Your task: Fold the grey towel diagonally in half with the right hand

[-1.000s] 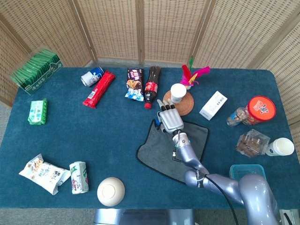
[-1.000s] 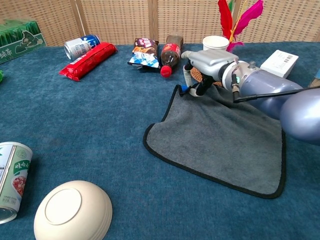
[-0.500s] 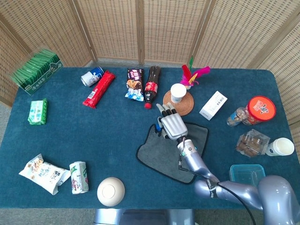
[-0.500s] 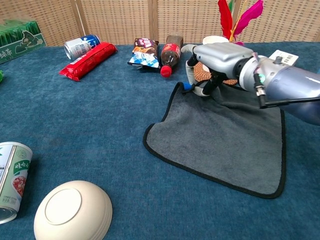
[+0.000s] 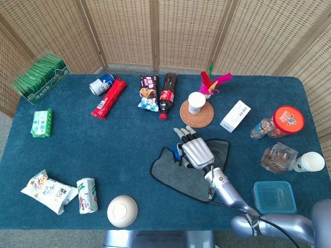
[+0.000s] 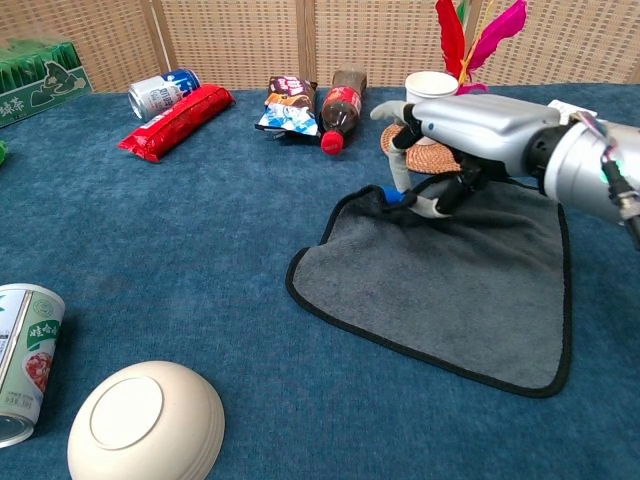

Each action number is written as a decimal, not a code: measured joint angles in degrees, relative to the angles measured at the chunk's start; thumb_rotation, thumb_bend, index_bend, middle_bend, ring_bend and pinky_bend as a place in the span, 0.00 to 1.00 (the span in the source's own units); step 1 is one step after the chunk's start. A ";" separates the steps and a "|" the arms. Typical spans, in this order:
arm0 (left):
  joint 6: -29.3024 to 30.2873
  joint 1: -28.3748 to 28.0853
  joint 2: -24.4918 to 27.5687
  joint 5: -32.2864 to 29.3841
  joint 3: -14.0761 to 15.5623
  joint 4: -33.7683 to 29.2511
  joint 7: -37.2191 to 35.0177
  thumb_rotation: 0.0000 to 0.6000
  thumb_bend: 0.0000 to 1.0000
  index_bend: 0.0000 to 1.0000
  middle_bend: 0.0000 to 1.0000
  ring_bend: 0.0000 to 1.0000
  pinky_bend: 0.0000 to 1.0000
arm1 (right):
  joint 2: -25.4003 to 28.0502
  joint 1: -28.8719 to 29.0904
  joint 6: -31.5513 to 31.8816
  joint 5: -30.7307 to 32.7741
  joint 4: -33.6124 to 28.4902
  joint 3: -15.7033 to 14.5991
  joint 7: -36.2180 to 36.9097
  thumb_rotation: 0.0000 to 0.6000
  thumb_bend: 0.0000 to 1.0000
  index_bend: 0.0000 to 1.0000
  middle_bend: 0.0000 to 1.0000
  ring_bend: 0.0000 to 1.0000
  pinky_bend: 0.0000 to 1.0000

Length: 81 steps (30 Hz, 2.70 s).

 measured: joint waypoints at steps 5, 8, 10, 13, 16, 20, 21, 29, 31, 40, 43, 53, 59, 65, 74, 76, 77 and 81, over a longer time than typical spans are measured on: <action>-0.37 -0.21 -0.10 -0.27 -0.03 -0.01 0.29 1.00 0.17 0.06 0.00 0.00 0.00 | 0.91 -1.04 0.03 -2.74 -1.19 -1.55 1.18 1.00 0.47 0.76 0.00 0.00 0.00; -0.57 -0.34 -0.17 -0.22 0.03 -0.05 0.53 1.00 0.17 0.06 0.00 0.00 0.00 | 1.15 -1.41 -0.08 -4.67 -1.20 -2.33 1.97 1.00 0.47 0.76 0.00 0.00 0.00; -0.59 -0.36 -0.19 -0.23 0.04 -0.07 0.59 1.00 0.17 0.06 0.00 0.00 0.00 | 1.29 -1.59 -0.22 -5.86 -1.09 -2.77 2.54 1.00 0.47 0.76 0.00 0.00 0.00; -0.59 -0.38 -0.21 -0.37 0.03 -0.13 0.74 1.00 0.17 0.06 0.00 0.00 0.00 | 1.62 -1.91 -0.57 -7.64 -1.02 -3.46 3.80 1.00 0.47 0.76 0.00 0.00 0.00; -0.72 -0.43 -0.23 -0.46 0.04 -0.16 0.83 1.00 0.17 0.06 0.00 0.00 0.00 | 2.10 -2.21 -0.95 -9.30 -1.12 -4.18 4.98 1.00 0.47 0.76 0.00 0.00 0.00; -0.88 -0.52 -0.28 -0.51 0.07 -0.20 1.05 1.00 0.17 0.06 0.00 0.00 0.00 | 2.86 -2.68 -1.42 -11.82 -1.26 -5.36 6.36 1.00 0.47 0.76 0.00 0.00 0.00; -0.93 -0.55 -0.28 -0.51 0.08 -0.23 1.12 1.00 0.17 0.06 0.00 0.00 0.00 | 3.02 -2.80 -1.44 -12.37 -1.30 -5.61 6.55 1.00 0.47 0.76 0.00 0.00 0.00; -0.79 -0.57 -0.44 -0.85 0.04 -0.33 1.93 1.00 0.17 0.06 0.00 0.00 0.00 | 4.00 -3.88 -1.26 -17.53 -1.26 -7.88 7.49 1.00 0.47 0.77 0.00 0.00 0.00; -0.57 -0.54 -0.55 -0.99 -0.01 -0.41 2.44 1.00 0.17 0.06 0.00 0.00 0.00 | 4.14 -4.07 -1.33 -18.48 -1.01 -8.34 7.79 1.00 0.47 0.77 0.00 0.00 0.00; -0.87 -0.61 -0.54 -1.22 -0.03 -0.40 2.21 1.00 0.17 0.06 0.00 0.00 0.00 | 4.96 -5.53 -1.44 -20.86 0.88 -9.89 9.13 1.00 0.47 0.77 0.00 0.00 0.00; -1.04 -0.67 -0.54 -1.25 -0.04 -0.36 2.13 1.00 0.17 0.06 0.00 0.00 0.00 | 5.62 -6.30 -1.25 -21.51 1.09 -10.63 9.53 1.00 0.47 0.77 0.00 0.00 0.00; -1.18 -0.80 -0.56 -0.94 0.08 -0.61 2.46 1.00 0.17 0.06 0.00 0.00 0.00 | 6.54 -9.36 1.45 -23.62 0.48 -12.03 9.78 1.00 0.48 0.77 0.00 0.00 0.00; -1.23 -0.85 -0.59 -0.75 0.11 -0.46 2.26 1.00 0.17 0.06 0.00 0.00 0.00 | 5.73 -10.96 2.43 -24.70 1.03 -12.67 8.92 1.00 0.49 0.78 0.00 0.00 0.00; -1.24 -0.84 -0.55 -0.77 0.11 -0.30 1.95 1.00 0.17 0.06 0.00 0.00 0.00 | 5.20 -12.00 2.47 -25.01 2.43 -13.09 8.81 1.00 0.49 0.78 0.00 0.00 0.00; -1.39 -0.93 -0.57 -0.73 0.16 -0.34 2.17 1.00 0.17 0.06 0.00 0.00 0.00 | 5.75 -13.51 2.94 -26.82 3.18 -14.14 9.39 1.00 0.50 0.78 0.00 0.00 0.00; -1.38 -0.93 -0.61 -0.72 0.17 -0.35 2.17 1.00 0.17 0.06 0.00 0.00 0.00 | 5.93 -13.70 2.95 -27.11 3.16 -14.30 9.46 1.00 0.50 0.78 0.00 0.00 0.00; -1.35 -0.91 -0.61 -0.74 0.17 -0.34 2.20 1.00 0.17 0.06 0.00 0.00 0.00 | 6.02 -13.77 2.92 -27.24 3.13 -14.36 9.54 1.00 0.50 0.78 0.00 0.00 0.00; -1.44 -0.95 -0.61 -0.81 0.18 -0.38 2.24 1.00 0.17 0.06 0.00 0.00 0.00 | 6.38 -14.08 2.84 -27.99 2.98 -14.60 9.90 1.00 0.50 0.78 0.00 0.00 0.00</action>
